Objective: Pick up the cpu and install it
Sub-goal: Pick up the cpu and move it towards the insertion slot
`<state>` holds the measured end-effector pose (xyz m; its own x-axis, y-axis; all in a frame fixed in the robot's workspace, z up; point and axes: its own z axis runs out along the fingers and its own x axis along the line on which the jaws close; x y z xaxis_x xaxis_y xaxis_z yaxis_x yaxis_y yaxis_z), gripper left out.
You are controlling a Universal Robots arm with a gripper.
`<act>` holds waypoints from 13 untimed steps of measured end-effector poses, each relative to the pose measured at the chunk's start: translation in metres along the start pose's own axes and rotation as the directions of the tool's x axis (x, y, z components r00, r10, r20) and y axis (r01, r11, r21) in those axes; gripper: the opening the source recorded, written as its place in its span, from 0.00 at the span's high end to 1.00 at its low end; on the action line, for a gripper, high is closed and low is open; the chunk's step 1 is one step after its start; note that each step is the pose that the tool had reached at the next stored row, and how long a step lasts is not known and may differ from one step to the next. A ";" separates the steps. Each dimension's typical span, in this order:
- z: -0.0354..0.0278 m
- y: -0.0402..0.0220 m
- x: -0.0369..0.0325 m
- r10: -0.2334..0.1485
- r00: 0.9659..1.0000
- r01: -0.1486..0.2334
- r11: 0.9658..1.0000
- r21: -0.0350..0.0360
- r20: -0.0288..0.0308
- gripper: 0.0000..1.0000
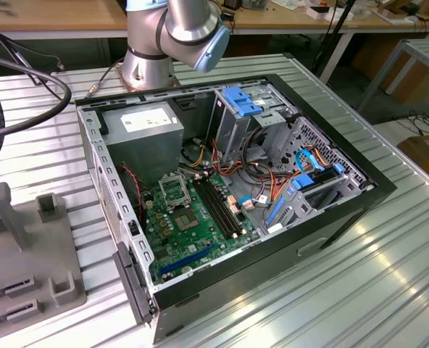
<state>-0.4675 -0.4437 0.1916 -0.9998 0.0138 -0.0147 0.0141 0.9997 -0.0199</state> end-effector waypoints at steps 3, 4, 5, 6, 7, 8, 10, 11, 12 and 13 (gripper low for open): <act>0.0000 0.0000 0.0000 0.000 1.000 0.000 1.000 0.000 0.000 0.39; 0.0000 0.0000 0.0000 0.000 1.000 0.000 1.000 0.000 0.000 0.40; 0.0000 0.0000 0.0000 0.000 1.000 0.000 1.000 0.000 0.000 0.40; 0.0000 0.0000 0.0000 0.000 1.000 0.000 1.000 0.000 0.000 0.47; 0.0000 0.0000 0.0000 0.000 1.000 0.000 1.000 0.000 0.000 0.47; 0.0000 0.0000 0.0000 0.000 1.000 0.000 1.000 0.000 0.000 0.53; 0.0000 0.0000 0.0000 0.000 1.000 0.000 1.000 0.000 0.000 0.53; 0.0000 0.0000 0.0000 0.000 1.000 0.000 1.000 0.000 0.000 0.53; 0.0000 0.0000 0.0000 0.000 1.000 0.000 1.000 -0.001 0.000 0.53; -0.0002 0.0000 0.0000 0.000 1.000 0.000 1.000 -0.001 0.000 0.53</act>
<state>-0.4675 -0.4437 0.1918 -0.9998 0.0138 -0.0149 0.0141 0.9997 -0.0190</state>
